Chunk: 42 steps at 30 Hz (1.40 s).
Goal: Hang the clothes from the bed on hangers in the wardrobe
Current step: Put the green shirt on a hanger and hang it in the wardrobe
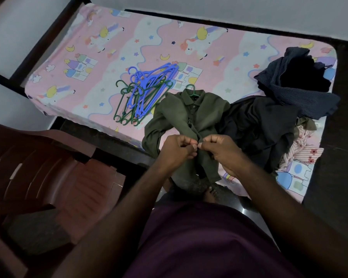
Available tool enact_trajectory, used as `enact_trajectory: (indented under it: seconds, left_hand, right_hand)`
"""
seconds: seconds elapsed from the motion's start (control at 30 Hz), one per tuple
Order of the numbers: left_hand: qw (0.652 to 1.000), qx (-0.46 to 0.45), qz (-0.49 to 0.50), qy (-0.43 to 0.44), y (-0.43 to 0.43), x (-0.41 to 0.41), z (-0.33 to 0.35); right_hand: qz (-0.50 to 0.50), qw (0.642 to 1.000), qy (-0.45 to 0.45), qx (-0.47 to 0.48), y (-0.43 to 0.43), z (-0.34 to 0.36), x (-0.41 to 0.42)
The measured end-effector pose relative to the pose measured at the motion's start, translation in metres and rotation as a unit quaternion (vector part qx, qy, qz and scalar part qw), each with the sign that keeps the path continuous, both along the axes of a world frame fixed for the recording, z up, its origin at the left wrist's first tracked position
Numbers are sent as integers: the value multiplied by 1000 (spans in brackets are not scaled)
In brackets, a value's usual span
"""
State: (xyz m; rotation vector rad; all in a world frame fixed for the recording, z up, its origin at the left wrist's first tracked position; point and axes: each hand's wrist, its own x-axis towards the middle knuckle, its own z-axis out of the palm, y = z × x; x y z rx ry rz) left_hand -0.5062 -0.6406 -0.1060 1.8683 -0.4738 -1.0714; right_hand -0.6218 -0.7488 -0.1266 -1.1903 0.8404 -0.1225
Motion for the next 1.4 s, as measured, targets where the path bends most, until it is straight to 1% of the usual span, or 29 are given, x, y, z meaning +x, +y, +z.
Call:
enact_trajectory:
  seconds: [0.23,0.33,0.4,0.47,0.57,0.67,0.73,0.8,0.87,0.93,0.97,1.03,1.13,1.2,1.23,1.3,1.37,1.4]
  left_hand:
    - [1000,15,13,-14,0,0,-2]
    - [999,17,11,-38,0,0,-3]
    - [999,20,12,-23,-3,0,-3]
    - [1000,27,10,-1,-5,1,-3]
    - [999,34,16,17,-9,1,-2]
    - [998,24,38,37,-13,1,-4]
    - [999,25,36,24,-15,0,-6]
    - [999,29,43,15,-18,1,-9]
    - [998,38,48,12,-21,1,-13]
    - [998,34,53,21,-22,0,-14]
    - [997,28,62,34,-22,-1,-15]
    - [993,13,87,75,-22,-3,-16]
    - [984,-6,116,136,-22,-5,-21]
    - [981,-19,112,157,-21,-6,-22]
    - [981,-22,108,159,-21,-5,-23]
    - [984,-30,95,146,-21,-5,-21]
    - [988,-41,83,124,-20,-4,-21]
    - [989,-47,84,117,-20,-3,-21]
  right_hand:
    - [33,999,9,-42,0,3,-3]
    - [40,999,6,13,-2,8,-5]
    - [45,998,-1,46,-3,10,-6]
    - [45,998,2,50,-5,11,-7]
    - [48,998,5,28,-6,11,-7]
    - [43,998,13,-38,-4,11,-4]
    - [35,994,29,-98,-2,8,-2]
    - [46,981,54,-178,-1,4,1]
    - [63,961,78,-257,-1,-2,2]
    - [67,950,80,-293,-2,-5,2]
    - [61,953,72,-287,-2,-6,2]
    - [33,973,48,-223,-2,-5,0]
    - [-9,999,20,-46,-6,3,-4]
    - [-9,997,-1,74,-9,5,-5]
    - [-8,993,-13,119,-11,5,-5]
    - [-6,986,-24,165,-14,3,-5]
    - [-7,986,-29,164,-16,1,-3]
    - [-10,989,-31,143,-15,1,-2]
